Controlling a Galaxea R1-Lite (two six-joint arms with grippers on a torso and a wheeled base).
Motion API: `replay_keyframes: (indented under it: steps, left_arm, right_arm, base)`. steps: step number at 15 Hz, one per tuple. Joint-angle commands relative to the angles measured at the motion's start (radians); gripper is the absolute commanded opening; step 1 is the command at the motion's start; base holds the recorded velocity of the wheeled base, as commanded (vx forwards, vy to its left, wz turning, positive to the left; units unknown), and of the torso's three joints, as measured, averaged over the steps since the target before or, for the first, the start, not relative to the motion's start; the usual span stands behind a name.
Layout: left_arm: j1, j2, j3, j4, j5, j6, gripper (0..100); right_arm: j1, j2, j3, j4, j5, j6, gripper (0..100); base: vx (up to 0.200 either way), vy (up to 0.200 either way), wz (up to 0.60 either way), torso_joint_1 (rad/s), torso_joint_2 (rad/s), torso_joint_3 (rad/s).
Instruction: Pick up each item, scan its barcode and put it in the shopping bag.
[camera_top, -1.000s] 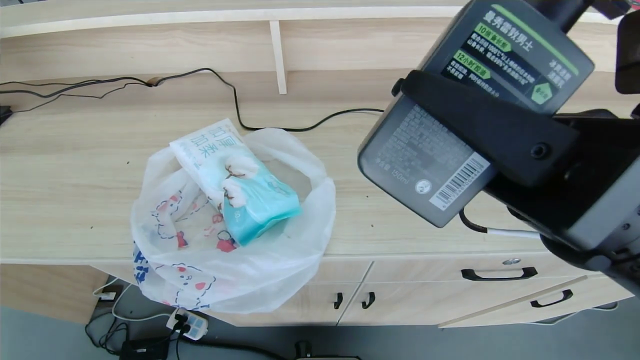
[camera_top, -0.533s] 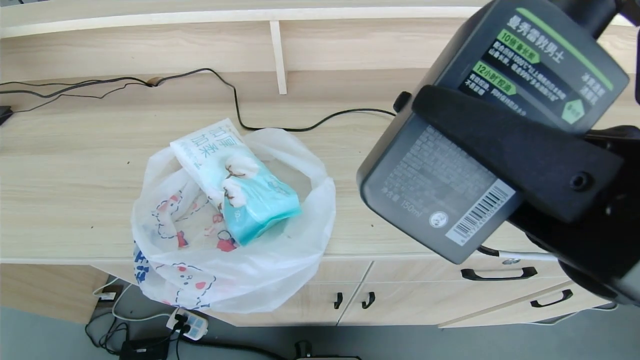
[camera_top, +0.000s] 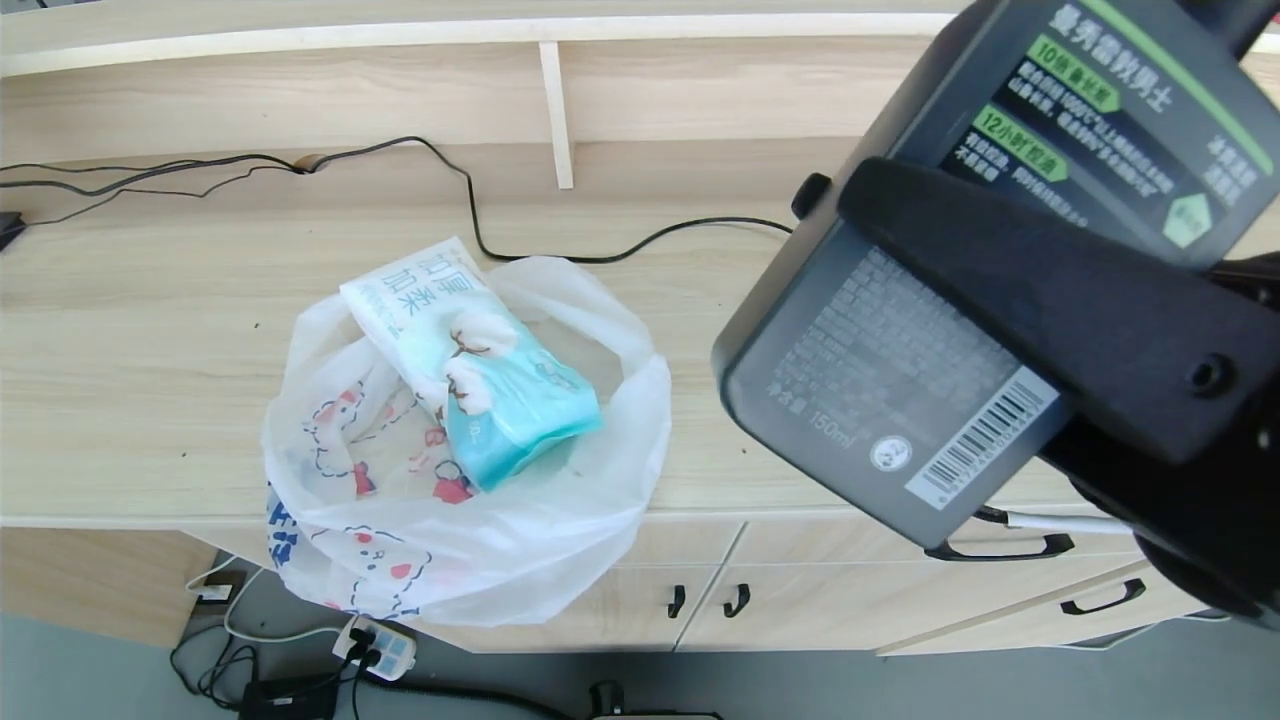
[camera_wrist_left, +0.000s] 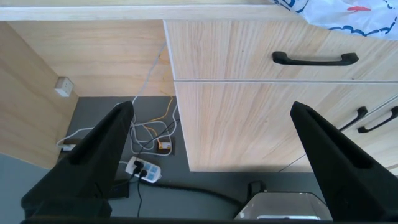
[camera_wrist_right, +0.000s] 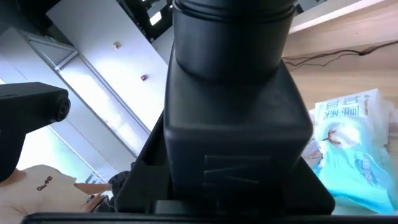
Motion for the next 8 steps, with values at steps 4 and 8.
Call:
replay_keyframes:
  steps: [4,8]
  left_arm:
    - [0.000,0.000,0.000,0.001,0.000,0.000,100]
    - [0.000,0.000,0.000,0.003,0.000,0.002,100]
  right_arm:
    - [-0.231,0.015,-0.069,0.136,-0.139,-0.289,0]
    - [-0.469,0.163,-0.250,0.147,-0.121,-0.764,0]
  base:
    - [0.000,0.000,0.00,0.000,0.00,0.000]
    - [0.000,0.000,0.00,0.000,0.00,0.000]
